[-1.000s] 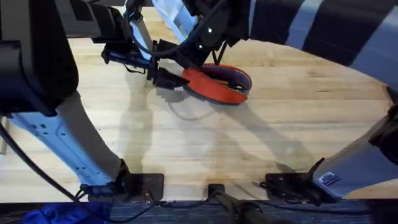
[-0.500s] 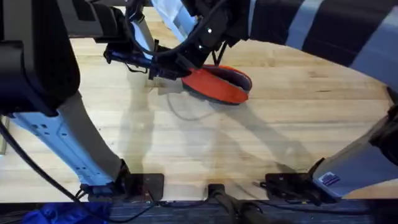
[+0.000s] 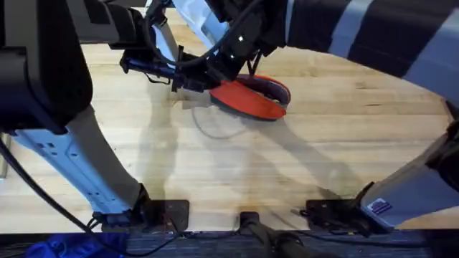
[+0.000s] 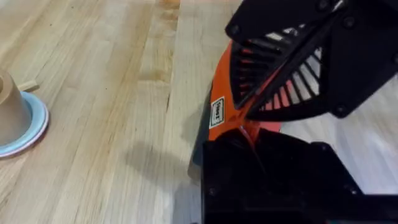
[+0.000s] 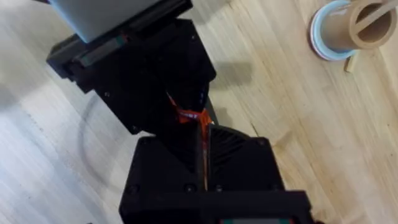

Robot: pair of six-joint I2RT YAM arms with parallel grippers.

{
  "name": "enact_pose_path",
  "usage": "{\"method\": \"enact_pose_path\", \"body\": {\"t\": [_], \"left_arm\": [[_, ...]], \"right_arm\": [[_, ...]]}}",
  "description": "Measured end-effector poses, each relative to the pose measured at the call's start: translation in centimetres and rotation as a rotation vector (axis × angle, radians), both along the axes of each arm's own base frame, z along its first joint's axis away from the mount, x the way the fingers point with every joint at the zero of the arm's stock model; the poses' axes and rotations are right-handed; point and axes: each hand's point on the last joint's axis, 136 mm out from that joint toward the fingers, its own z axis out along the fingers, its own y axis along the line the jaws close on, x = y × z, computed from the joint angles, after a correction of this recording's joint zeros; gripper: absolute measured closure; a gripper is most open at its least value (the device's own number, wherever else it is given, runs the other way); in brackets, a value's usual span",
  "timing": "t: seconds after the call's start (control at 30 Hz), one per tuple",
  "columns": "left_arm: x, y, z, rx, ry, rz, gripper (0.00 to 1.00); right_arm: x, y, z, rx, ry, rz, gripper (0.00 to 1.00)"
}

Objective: Unzip the bag, pick up the pens from the table one at a time and place them inside, then zip the bag closed.

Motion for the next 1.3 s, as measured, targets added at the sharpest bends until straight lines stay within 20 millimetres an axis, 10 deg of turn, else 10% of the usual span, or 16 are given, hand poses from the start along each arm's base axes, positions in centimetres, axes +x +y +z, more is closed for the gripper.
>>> {"method": "enact_pose_path", "body": {"t": [1.03, 1.3], "left_arm": [[-0.1, 0.1, -0.2, 0.015, 0.001, -0.003, 0.958], [-0.1, 0.1, -0.2, 0.015, 0.001, -0.003, 0.958]], "right_arm": [[0.2, -4.1, 3.0, -0.022, -0.020, -0.092, 0.969], [0.8, -3.6, 3.5, 0.093, 0.003, -0.266, 0.021]]}}
